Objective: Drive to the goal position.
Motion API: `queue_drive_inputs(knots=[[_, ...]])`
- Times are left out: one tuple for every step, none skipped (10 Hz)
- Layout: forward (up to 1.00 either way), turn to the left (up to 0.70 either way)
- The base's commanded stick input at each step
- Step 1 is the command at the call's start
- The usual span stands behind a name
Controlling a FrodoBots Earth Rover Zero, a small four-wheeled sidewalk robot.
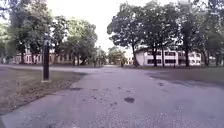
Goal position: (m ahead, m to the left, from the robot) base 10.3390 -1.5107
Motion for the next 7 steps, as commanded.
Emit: queue_drive_inputs(knots=[[0.00, 0.00], [0.00, 0.00], [0.00, 0.00], [0.00, 0.00], [0.16, 0.00], [0.45, 0.00], [0.45, 0.00]])
